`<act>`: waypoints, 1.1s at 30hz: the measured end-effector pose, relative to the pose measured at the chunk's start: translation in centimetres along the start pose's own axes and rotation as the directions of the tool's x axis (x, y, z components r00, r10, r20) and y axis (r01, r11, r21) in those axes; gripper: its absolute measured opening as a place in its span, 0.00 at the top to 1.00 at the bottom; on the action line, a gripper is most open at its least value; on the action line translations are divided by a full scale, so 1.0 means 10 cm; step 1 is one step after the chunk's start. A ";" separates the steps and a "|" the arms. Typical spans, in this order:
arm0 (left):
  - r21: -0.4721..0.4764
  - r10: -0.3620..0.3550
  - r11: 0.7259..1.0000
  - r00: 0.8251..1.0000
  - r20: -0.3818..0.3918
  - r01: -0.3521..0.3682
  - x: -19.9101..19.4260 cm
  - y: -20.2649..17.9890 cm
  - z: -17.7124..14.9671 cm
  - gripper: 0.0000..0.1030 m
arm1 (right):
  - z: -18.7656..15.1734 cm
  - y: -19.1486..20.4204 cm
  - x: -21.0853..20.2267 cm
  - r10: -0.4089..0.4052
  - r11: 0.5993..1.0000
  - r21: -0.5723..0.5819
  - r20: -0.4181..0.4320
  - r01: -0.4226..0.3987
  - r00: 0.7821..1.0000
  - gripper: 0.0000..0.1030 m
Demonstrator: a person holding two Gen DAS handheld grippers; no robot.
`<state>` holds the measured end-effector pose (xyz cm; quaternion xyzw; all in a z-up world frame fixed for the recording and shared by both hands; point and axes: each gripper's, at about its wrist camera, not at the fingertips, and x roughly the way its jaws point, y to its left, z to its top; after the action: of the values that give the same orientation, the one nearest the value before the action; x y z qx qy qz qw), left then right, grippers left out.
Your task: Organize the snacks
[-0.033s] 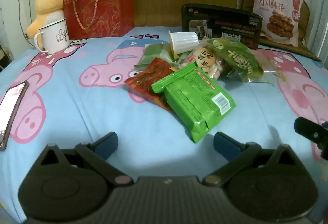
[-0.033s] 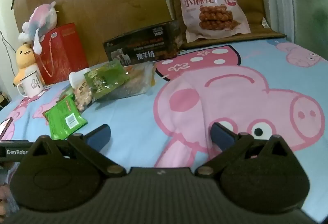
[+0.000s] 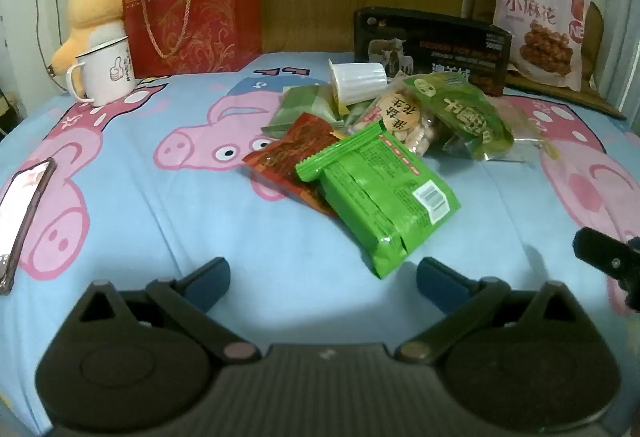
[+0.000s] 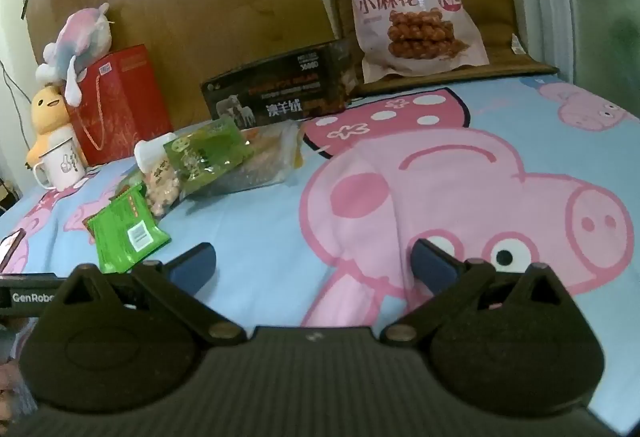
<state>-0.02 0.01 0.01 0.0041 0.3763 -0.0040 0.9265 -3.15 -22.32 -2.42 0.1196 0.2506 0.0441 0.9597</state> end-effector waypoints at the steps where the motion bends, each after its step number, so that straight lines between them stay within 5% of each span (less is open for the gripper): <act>1: -0.002 -0.002 1.000 1.000 -0.001 0.002 0.00 0.00 0.00 0.00 | 0.00 0.00 0.00 -0.002 1.000 0.000 0.000 0.002 1.000 0.00; 19: -0.016 -0.008 1.000 1.000 0.011 0.008 -0.02 0.01 0.00 0.00 | 0.00 0.00 0.00 -0.009 1.000 0.015 0.013 0.009 1.000 0.00; 26: -0.013 0.009 1.000 0.997 0.070 -0.008 -0.05 -0.01 -0.07 0.00 | 0.00 0.00 -0.01 -0.006 1.000 0.019 0.016 0.006 1.000 0.00; 33: 0.008 -0.017 1.000 0.999 0.034 0.017 -0.05 0.02 -0.04 0.00 | 0.00 0.02 -0.01 -0.011 1.000 0.003 0.016 0.011 1.000 0.00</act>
<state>-0.66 0.22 0.02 0.0046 0.3603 -0.0133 0.9327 -3.19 -22.18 -2.34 0.1203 0.2434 0.0376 0.9617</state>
